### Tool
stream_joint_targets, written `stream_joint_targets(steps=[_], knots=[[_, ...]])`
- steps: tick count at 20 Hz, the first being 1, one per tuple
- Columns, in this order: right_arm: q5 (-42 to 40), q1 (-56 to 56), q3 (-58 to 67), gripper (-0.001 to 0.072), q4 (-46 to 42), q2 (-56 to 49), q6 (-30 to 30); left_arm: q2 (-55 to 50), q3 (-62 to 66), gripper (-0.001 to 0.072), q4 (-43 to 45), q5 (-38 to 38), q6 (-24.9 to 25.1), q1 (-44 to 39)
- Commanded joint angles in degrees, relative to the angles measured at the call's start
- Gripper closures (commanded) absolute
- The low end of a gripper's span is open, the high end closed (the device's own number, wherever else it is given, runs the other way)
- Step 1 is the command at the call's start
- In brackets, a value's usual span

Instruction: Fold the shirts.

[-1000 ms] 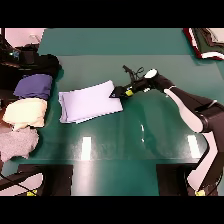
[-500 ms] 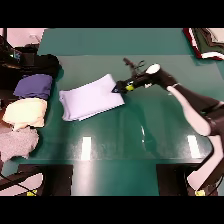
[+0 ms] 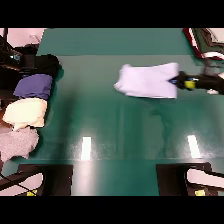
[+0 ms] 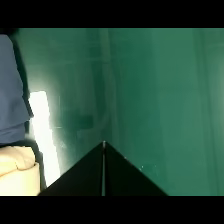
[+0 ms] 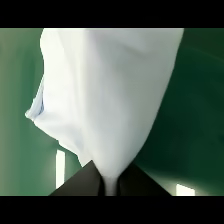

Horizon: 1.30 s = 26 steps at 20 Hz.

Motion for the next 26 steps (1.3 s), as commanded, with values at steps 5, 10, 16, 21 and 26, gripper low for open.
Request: stream_joint_targets(steps=[5, 10, 16, 21, 26], knots=[[-13.70, -32.72, -18.32, 0.0697, -0.42, 17.81, 0.96, -0.02, -0.02, 0.0680, -2.84, -0.24, -0.33, 0.00], [-10.27, -38.99, -21.70, 0.0697, -8.87, 19.17, 3.32, -0.02, -0.02, 0.0680, -3.91, -0.20, -0.31, 0.00], [-1.11, -40.76, -19.12, 0.0382, -26.18, 19.69, 5.07, -0.02, -0.02, 0.0680, -3.91, -0.37, 0.09, 0.00], [6.19, -47.01, -8.76, 0.0254, -35.32, 19.71, 11.15, -0.02, -0.02, 0.0680, -3.91, -0.35, 0.20, 0.00], [10.43, -33.62, -2.67, 0.0260, -25.14, 19.71, 11.15, -0.02, -0.02, 0.0680, -3.89, 0.20, 0.17, 0.00]])
